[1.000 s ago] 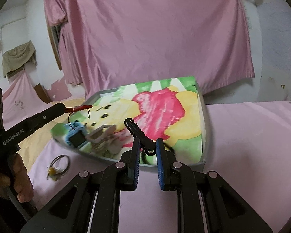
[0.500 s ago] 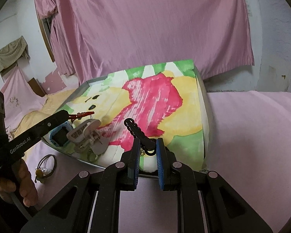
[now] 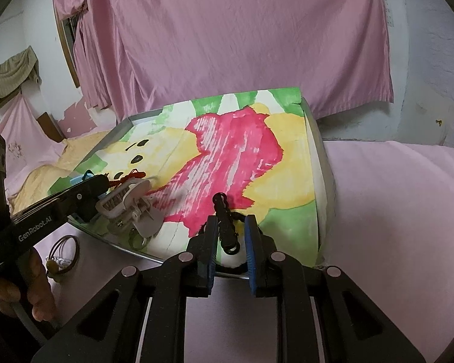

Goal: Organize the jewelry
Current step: 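Open both grippers to release the bracelets inside the tray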

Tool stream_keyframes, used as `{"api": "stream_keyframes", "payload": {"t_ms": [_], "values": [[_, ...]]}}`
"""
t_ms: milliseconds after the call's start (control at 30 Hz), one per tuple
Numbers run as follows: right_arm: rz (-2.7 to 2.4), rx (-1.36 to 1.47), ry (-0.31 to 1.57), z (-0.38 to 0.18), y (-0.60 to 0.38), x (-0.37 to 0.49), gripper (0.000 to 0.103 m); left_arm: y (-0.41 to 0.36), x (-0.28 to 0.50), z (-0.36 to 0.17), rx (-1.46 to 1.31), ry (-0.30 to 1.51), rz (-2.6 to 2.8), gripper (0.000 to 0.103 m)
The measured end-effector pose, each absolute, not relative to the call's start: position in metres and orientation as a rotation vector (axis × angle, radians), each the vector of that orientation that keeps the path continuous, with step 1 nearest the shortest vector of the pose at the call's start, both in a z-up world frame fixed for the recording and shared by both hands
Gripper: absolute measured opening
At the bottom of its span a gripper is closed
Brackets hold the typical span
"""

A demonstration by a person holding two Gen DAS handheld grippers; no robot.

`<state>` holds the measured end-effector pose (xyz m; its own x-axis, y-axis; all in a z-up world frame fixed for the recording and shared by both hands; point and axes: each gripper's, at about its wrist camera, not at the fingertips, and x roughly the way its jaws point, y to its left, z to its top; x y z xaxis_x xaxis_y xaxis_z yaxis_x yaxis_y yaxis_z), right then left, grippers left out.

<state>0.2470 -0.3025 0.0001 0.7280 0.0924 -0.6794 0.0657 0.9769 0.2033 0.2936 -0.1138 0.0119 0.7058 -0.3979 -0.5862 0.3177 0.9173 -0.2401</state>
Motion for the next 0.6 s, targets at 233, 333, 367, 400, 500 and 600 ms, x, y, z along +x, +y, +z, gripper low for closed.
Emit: {"api": "stream_keyframes", "payload": {"t_ms": [233,333,367,400,500,600], "values": [[-0.01,0.231,0.699,0.006,-0.306,0.236,0.036,-0.113,0.288,0.017,-0.126,0.644,-0.417,0.019],[-0.02,0.217,0.64,0.016,-0.305,0.224,0.037,-0.112,0.281,0.023,-0.133,0.608,-0.436,0.036],[-0.023,0.214,0.618,0.019,-0.305,0.219,0.037,-0.111,0.279,0.025,-0.133,0.599,-0.437,0.042],[-0.028,0.21,0.596,0.023,-0.305,0.214,0.037,-0.11,0.275,0.028,-0.132,0.585,-0.437,0.048],[-0.047,0.196,0.523,0.033,-0.305,0.197,0.052,-0.106,0.262,0.035,-0.138,0.54,-0.436,0.064],[-0.052,0.184,0.445,0.043,-0.302,0.179,0.063,-0.099,0.249,0.042,-0.144,0.499,-0.429,0.078]]}}
